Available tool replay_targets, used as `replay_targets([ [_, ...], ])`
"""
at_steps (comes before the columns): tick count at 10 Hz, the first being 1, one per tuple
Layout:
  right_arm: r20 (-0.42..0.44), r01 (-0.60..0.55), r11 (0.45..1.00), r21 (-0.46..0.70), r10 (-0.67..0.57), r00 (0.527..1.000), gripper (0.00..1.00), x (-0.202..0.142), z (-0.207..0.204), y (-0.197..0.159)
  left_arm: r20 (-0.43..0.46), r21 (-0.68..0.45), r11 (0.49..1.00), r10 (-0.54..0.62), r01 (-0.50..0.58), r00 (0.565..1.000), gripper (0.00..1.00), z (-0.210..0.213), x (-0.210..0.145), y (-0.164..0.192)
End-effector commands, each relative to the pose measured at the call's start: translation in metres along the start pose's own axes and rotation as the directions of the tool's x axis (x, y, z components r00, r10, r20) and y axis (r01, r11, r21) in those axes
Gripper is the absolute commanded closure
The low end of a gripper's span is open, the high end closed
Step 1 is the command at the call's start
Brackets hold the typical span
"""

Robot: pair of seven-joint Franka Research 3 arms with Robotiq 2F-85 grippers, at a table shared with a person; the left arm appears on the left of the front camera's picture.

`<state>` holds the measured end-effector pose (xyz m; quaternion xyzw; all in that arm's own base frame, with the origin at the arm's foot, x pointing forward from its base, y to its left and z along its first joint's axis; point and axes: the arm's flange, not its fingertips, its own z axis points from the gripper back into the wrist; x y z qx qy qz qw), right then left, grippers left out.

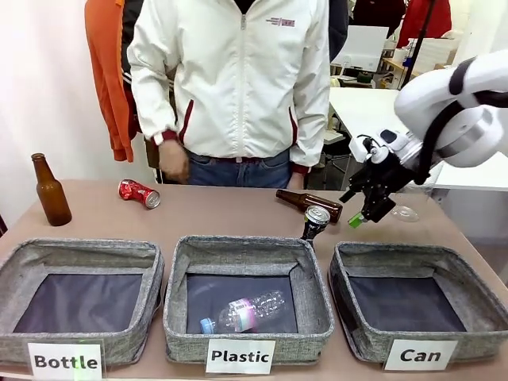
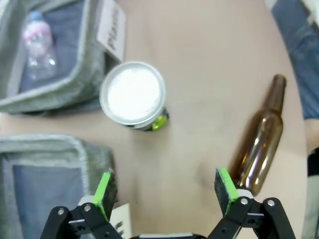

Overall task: Sort the can waste into the basket.
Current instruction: Pick up the can waste from the table and place it in the right Fabric basket.

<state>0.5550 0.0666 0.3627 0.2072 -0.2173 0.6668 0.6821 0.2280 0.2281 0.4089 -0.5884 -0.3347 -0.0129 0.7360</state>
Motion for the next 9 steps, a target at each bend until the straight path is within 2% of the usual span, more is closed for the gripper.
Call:
replay_targets([
  [1,0.105,-0.032,0.999,-0.011,0.033,0.994,0.0,-0.008,-0.011,-0.022,0.015,-0.016,1.0,-0.024,0.024,1.0,0.0,0.001,0.002,-0.001],
  [2,0.146,-0.028,1.0,0.002,0.027,0.989,0.0,-0.013,-0.019,-0.028,0.015,-0.016,1.0,-0.024,0.024,1.0,0.0,0.001,0.002,-0.001],
  [4,0.186,-0.022,0.995,0.097,0.003,0.983,0.0,-0.023,-0.024,-0.035,0.015,-0.016,1.0,-0.024,0.024,1.0,0.0,0.001,0.002,-0.001],
  [5,0.105,-0.008,1.0,0.018,0.006,0.994,0.0,-0.015,-0.026,-0.025,0.015,-0.016,1.0,-0.024,0.024,1.0,0.0,0.001,0.002,-0.001],
  [6,0.105,-0.008,1.0,0.018,0.006,0.994,0.0,-0.015,-0.026,-0.025,0.015,-0.016,1.0,-0.024,0.024,1.0,0.0,0.001,0.002,-0.001],
  [7,0.131,-0.001,0.998,0.06,-0.007,0.991,0.0,-0.022,-0.03,-0.028,0.015,-0.016,1.0,-0.024,0.024,1.0,0.0,0.001,0.002,-0.001],
  [8,0.087,-0.074,0.995,0.062,0.069,0.994,0.0,-0.019,-0.027,-0.029,0.015,-0.016,1.0,-0.024,0.024,1.0,0.0,0.001,0.002,-0.001],
  [9,0.092,-0.119,0.984,0.133,0.107,0.99,0.0,-0.023,-0.036,-0.032,0.015,-0.016,1.0,-0.024,0.024,1.0,0.0,0.001,0.002,-0.001],
])
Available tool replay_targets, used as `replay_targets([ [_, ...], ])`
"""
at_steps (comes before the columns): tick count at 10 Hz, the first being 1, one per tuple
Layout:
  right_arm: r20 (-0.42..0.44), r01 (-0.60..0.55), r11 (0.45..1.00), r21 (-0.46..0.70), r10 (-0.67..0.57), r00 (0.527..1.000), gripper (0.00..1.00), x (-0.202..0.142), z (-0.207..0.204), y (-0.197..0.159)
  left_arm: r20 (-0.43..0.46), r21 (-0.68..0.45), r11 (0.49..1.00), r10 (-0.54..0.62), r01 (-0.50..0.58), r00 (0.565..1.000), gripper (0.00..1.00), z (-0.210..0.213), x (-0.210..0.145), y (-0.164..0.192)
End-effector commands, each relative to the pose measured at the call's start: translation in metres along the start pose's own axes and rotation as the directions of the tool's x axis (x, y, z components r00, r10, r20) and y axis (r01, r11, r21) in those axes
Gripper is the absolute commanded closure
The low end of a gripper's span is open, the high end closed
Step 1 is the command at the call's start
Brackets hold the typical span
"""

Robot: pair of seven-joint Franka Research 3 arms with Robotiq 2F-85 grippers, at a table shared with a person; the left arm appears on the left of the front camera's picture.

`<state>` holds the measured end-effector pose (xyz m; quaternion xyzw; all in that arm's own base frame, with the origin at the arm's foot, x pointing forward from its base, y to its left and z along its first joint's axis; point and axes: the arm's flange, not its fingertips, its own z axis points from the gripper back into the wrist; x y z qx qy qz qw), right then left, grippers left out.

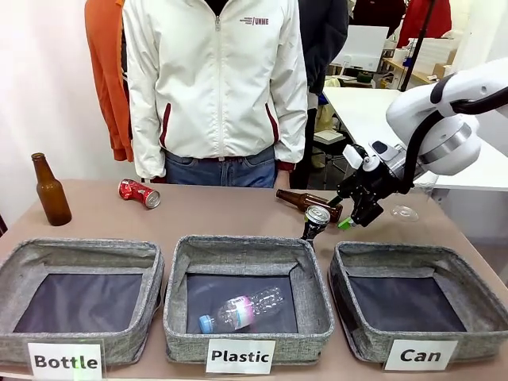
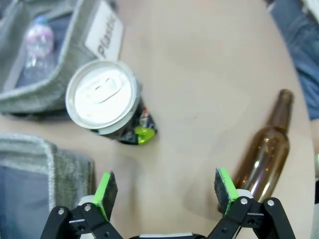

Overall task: Sort the can waste into the basket.
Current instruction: Pick up the can waste from the table and place it in the right Fabric basket.

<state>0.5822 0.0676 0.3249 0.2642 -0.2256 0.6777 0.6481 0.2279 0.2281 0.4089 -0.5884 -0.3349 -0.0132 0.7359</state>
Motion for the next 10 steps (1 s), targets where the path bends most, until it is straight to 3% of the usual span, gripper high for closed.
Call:
replay_targets([
  [1,-0.033,-0.097,0.992,0.082,0.1,0.994,0.0,-0.006,-0.012,-0.006,0.015,-0.016,1.0,-0.023,0.024,1.0,0.0,0.001,0.002,-0.001],
  [7,0.027,-0.132,0.978,0.16,0.13,0.991,0.0,-0.004,-0.062,-0.014,0.015,-0.016,1.0,-0.023,0.024,1.0,0.0,0.001,0.002,-0.001],
  [10,0.059,-0.137,0.979,0.15,0.129,0.99,0.0,-0.003,-0.063,-0.012,0.015,-0.016,1.0,-0.023,0.024,1.0,0.0,0.001,0.002,-0.001],
])
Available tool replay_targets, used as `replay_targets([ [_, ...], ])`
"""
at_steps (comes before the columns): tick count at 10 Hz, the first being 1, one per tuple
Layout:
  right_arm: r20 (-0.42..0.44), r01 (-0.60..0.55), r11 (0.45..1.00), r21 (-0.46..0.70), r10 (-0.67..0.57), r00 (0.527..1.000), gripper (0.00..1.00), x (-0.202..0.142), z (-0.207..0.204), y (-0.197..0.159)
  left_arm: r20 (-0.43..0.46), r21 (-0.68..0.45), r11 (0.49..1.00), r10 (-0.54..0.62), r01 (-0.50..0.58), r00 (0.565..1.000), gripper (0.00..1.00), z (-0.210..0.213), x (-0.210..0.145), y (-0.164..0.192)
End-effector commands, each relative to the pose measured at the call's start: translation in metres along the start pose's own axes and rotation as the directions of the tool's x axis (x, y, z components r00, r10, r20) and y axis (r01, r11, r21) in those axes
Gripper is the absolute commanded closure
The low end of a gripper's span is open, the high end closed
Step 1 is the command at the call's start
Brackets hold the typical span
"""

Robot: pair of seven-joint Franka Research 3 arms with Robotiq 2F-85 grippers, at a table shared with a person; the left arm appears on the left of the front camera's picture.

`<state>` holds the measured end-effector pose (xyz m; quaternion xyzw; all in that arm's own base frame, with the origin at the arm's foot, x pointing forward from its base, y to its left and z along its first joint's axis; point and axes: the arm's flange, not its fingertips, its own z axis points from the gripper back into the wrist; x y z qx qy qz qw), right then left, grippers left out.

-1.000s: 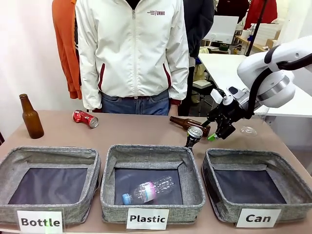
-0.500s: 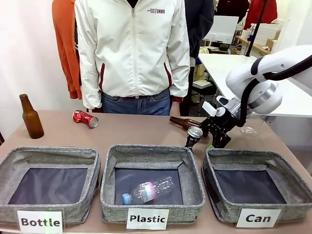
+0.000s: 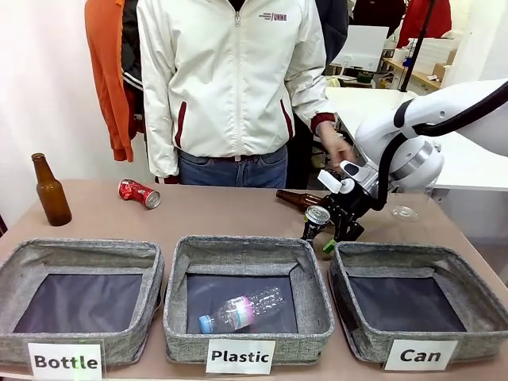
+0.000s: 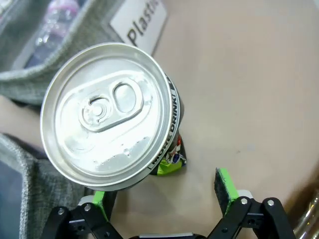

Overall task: Sort the can waste into the basket.
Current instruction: Pick up the can waste from the table and place it in the right Fabric basket.

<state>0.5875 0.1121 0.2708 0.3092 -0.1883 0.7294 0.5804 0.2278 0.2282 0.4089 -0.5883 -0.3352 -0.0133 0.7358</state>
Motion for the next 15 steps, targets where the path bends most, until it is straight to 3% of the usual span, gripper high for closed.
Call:
replay_targets([
  [1,0.035,-0.016,0.999,-0.047,0.018,0.999,0.0,-0.004,0.023,0.014,0.015,-0.016,1.0,-0.023,0.023,1.0,0.0,0.0,0.002,-0.001],
  [3,0.007,0.057,0.98,-0.188,-0.057,0.998,0.0,-0.01,0.084,0.075,0.015,-0.016,1.0,-0.023,0.023,1.0,0.0,0.0,0.002,-0.001],
  [4,0.029,0.093,0.981,-0.171,-0.089,0.996,0.0,-0.007,0.119,0.137,0.015,-0.016,1.0,-0.023,0.023,1.0,0.0,0.0,0.002,-0.001],
  [5,0.047,0.191,0.968,-0.164,-0.186,0.981,0.0,0.001,0.136,0.191,0.015,-0.016,1.0,-0.023,0.023,1.0,0.0,0.0,0.002,-0.001],
  [7,0.138,0.28,0.932,-0.232,-0.254,0.957,0.0,0.007,0.15,0.271,0.015,-0.016,1.0,-0.023,0.023,1.0,0.0,0.0,0.002,-0.001],
  [8,0.181,0.39,0.905,-0.172,-0.36,0.915,0.0,0.01,0.145,0.297,0.015,-0.016,1.0,-0.023,0.023,1.0,0.0,0.0,0.002,-0.001],
  [9,0.187,0.524,0.836,-0.163,-0.496,0.848,0.0,0.004,0.138,0.323,0.015,-0.016,1.0,-0.023,0.023,1.0,0.0,0.0,0.002,-0.001],
  [11,0.275,0.638,0.743,-0.203,-0.582,0.765,0.0,-0.02,0.139,0.366,0.015,-0.016,1.0,-0.023,0.023,1.0,0.0,0.0,0.002,-0.001],
  [13,0.367,0.731,0.647,-0.218,-0.64,0.675,0.0,-0.033,0.143,0.382,0.015,-0.016,1.0,-0.023,0.023,1.0,0.0,0.0,0.002,-0.001],
  [15,0.365,0.749,0.634,-0.191,-0.663,0.654,0.0,-0.036,0.151,0.376,0.015,-0.016,1.0,-0.023,0.023,1.0,0.0,0.0,0.002,-0.001],
])
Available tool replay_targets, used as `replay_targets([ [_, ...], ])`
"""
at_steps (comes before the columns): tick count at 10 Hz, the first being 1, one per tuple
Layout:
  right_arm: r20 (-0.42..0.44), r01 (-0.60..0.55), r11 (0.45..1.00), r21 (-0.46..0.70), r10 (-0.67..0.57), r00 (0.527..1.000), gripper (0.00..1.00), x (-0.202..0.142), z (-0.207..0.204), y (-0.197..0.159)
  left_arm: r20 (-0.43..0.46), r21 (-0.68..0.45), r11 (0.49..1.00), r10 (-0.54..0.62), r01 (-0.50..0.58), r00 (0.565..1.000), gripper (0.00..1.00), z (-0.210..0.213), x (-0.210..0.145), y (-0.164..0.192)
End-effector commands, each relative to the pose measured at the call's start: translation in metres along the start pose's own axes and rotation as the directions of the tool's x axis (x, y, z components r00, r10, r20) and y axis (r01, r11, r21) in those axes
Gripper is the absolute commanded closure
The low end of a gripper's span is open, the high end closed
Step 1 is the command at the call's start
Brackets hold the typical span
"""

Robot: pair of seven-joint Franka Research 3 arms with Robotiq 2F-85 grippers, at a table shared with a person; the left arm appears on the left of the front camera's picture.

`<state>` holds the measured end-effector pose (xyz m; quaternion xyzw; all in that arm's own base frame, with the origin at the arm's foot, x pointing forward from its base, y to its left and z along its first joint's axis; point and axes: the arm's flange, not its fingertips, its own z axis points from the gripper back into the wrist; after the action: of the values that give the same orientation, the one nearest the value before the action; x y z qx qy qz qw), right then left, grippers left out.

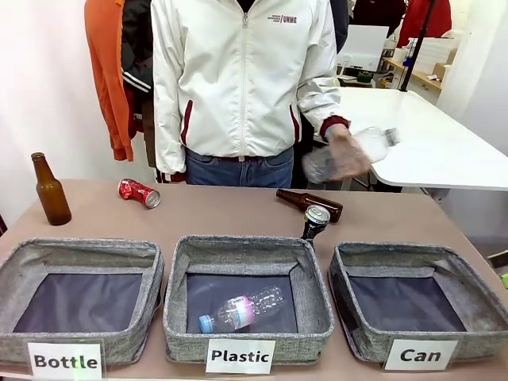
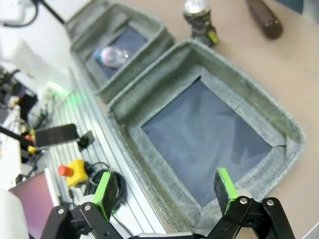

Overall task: Sort the can waste into the basket.
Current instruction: Pick up the can waste from the table and place it in the right Fabric basket.

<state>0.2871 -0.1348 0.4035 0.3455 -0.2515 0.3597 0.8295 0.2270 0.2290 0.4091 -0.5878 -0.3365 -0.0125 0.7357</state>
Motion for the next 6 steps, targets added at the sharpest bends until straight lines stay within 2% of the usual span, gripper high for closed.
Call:
replay_targets([
  [1,-0.01,0.032,0.999,0.008,-0.032,0.999,0.0,-0.007,-0.028,0.02,0.012,-0.017,1.0,-0.022,0.022,1.0,0.0,-0.001,0.002,-0.001],
  [4,0.0,0.009,1.0,0.0,-0.009,1.0,0.0,0.009,-0.031,0.01,0.012,-0.017,1.0,-0.022,0.022,1.0,0.0,-0.001,0.002,-0.001],
  [5,0.038,-0.027,0.997,-0.076,0.03,0.999,0.0,0.021,-0.036,0.009,0.012,-0.017,1.0,-0.022,0.022,1.0,0.0,-0.001,0.002,-0.001],
  [6,-0.01,-0.171,0.977,-0.126,0.171,0.985,0.0,0.04,-0.044,0.007,0.012,-0.017,1.0,-0.022,0.022,1.0,0.0,-0.001,0.002,-0.001],
])
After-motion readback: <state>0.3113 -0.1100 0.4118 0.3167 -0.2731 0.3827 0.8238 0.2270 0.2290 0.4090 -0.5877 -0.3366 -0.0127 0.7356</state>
